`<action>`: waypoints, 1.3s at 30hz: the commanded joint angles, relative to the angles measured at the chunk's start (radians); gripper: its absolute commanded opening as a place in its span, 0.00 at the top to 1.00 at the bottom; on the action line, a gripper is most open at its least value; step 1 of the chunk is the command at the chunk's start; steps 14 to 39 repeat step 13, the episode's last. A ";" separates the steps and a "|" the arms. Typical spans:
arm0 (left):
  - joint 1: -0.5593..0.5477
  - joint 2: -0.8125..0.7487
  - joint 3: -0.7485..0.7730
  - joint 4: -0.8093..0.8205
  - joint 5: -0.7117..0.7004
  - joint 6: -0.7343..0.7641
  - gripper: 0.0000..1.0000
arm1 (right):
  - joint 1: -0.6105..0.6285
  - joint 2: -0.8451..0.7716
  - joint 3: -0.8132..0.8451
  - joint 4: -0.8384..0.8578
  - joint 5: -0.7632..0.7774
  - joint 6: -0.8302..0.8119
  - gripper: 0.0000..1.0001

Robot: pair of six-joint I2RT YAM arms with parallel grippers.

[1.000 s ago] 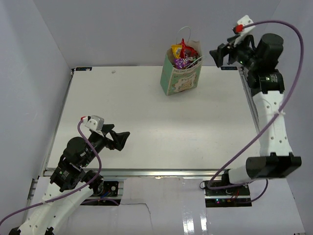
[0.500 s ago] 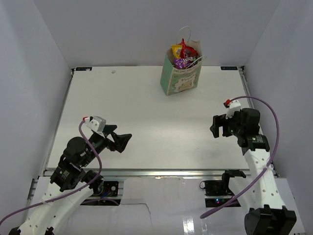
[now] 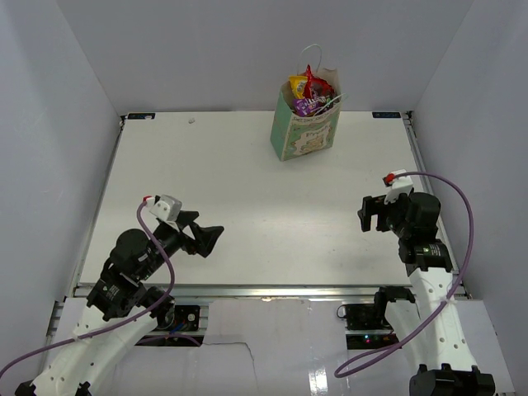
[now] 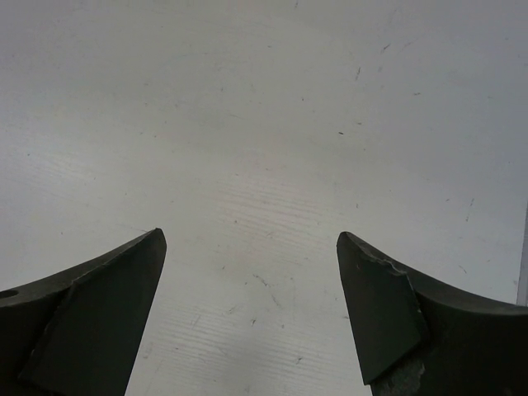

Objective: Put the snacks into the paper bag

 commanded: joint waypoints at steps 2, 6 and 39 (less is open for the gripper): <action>0.005 0.014 -0.004 0.013 0.013 0.003 0.02 | 0.000 -0.034 -0.001 0.063 0.026 0.012 0.10; 0.005 0.017 -0.005 0.013 0.012 0.002 0.02 | 0.000 -0.048 -0.007 0.065 0.031 0.013 0.10; 0.005 0.016 -0.004 0.010 0.003 0.000 0.02 | 0.000 -0.076 -0.015 0.074 0.040 0.024 0.10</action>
